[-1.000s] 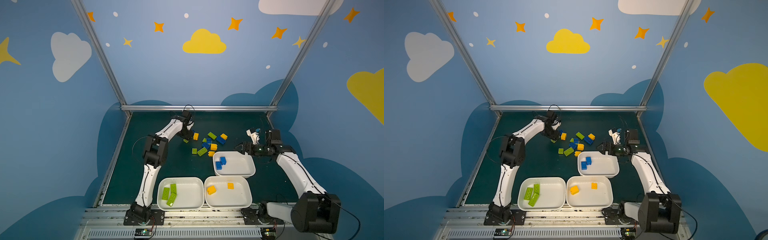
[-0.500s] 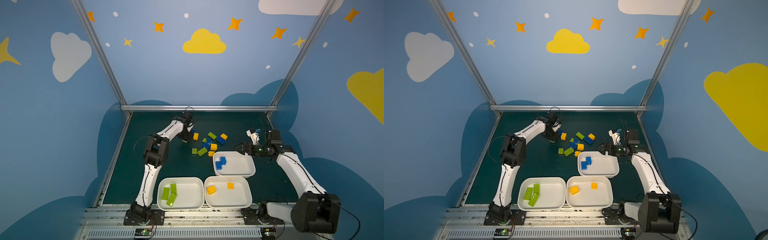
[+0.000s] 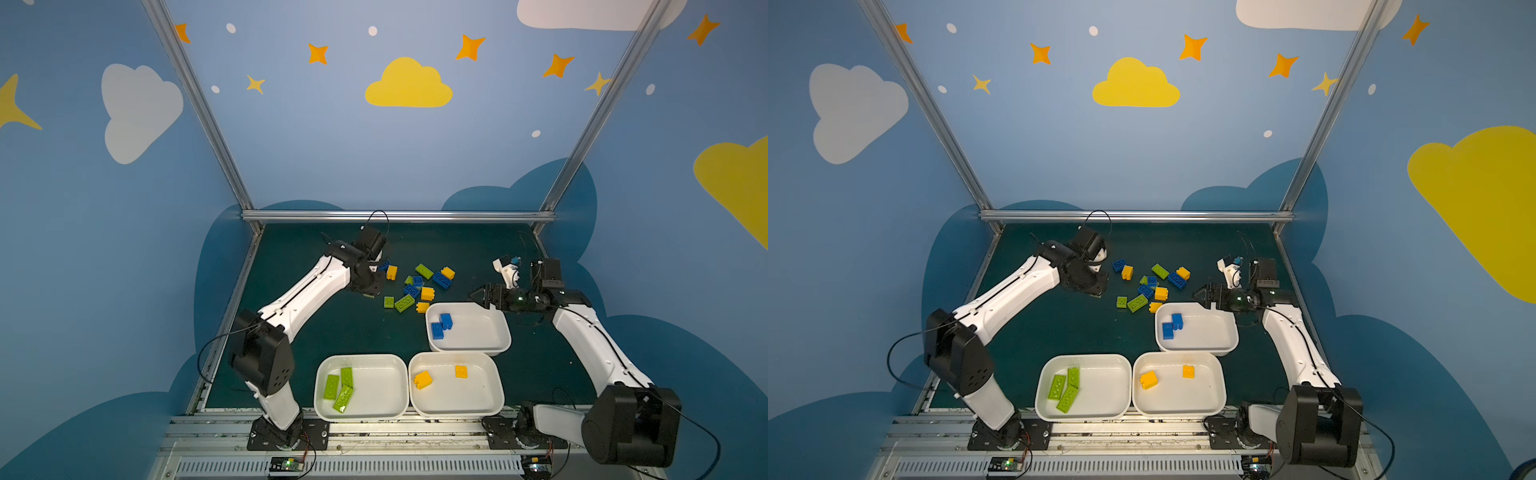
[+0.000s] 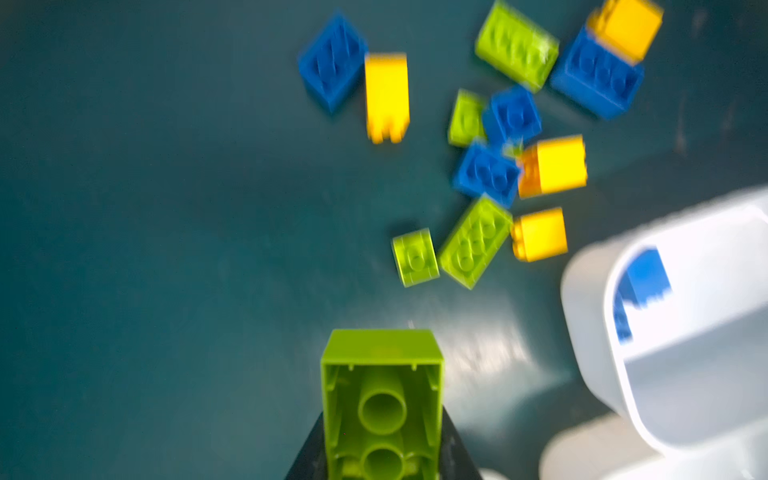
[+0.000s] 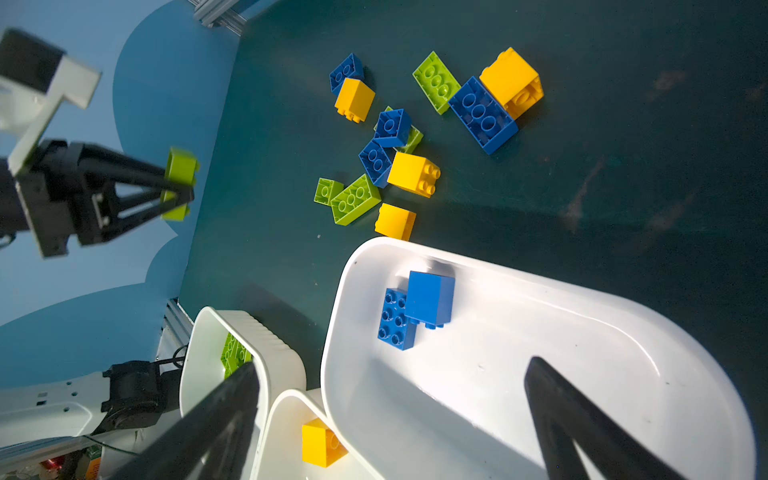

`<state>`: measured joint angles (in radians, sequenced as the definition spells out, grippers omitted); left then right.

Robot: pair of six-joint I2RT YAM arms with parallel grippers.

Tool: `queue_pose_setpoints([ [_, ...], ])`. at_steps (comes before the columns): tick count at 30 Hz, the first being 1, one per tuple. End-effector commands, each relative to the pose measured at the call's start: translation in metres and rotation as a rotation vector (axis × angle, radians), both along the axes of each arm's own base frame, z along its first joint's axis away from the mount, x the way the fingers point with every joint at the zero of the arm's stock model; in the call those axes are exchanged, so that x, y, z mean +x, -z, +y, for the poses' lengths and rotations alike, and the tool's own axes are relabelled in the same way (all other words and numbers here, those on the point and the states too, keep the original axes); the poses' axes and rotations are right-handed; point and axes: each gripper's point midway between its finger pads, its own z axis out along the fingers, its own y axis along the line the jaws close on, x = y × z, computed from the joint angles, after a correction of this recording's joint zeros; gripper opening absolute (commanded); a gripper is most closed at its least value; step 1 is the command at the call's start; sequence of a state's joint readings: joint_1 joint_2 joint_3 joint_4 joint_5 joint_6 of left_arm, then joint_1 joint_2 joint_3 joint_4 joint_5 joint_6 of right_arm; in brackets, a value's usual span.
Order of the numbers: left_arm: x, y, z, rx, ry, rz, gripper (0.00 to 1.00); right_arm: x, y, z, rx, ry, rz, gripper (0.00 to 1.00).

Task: Sort the legos into containers by color
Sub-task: 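Carry the lime-green brick to the nearest white bin and release it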

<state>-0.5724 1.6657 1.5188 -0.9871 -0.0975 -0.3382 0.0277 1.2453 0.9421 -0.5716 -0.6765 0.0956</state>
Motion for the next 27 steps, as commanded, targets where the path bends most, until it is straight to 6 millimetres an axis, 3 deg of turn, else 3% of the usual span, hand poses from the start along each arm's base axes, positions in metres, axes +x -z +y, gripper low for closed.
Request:
queue_pose_setpoints([
  [1, -0.063, 0.007, 0.008, 0.027, -0.143, 0.134, 0.32, -0.002, 0.005, 0.003, 0.007, -0.024, -0.002, 0.98],
  [3, -0.091, 0.005, 0.001, -0.002, -0.127, 0.150, 0.32, -0.002, 0.006, 0.004, 0.008, -0.031, 0.000, 0.98],
  [7, -0.146, 0.019, 0.018, 0.008, -0.163, 0.237, 0.32, -0.001, 0.009, 0.005, 0.013, -0.043, 0.005, 0.98],
  [12, -0.186, 0.043, 0.030, -0.013, -0.183, 0.297, 0.30, 0.001, 0.012, 0.006, 0.019, -0.046, 0.009, 0.98],
  [15, -0.200, 0.066, 0.023, -0.043, -0.183, 0.361, 0.31, 0.002, 0.015, 0.008, 0.022, -0.049, 0.018, 0.98],
  [18, -0.207, 0.084, 0.026, 0.003, -0.185, 0.390, 0.31, 0.003, 0.015, 0.008, 0.021, -0.050, 0.019, 0.98],
  [20, -0.205, 0.087, 0.027, 0.015, -0.186, 0.380, 0.33, 0.003, 0.015, 0.009, 0.019, -0.054, 0.019, 0.98],
  [23, -0.198, 0.081, 0.034, 0.050, -0.216, 0.354, 0.46, 0.004, 0.014, 0.008, 0.015, -0.054, 0.021, 0.98],
  [27, -0.181, 0.055, 0.034, 0.053, -0.225, 0.310, 0.58, 0.005, 0.014, 0.008, 0.017, -0.047, 0.023, 0.98],
])
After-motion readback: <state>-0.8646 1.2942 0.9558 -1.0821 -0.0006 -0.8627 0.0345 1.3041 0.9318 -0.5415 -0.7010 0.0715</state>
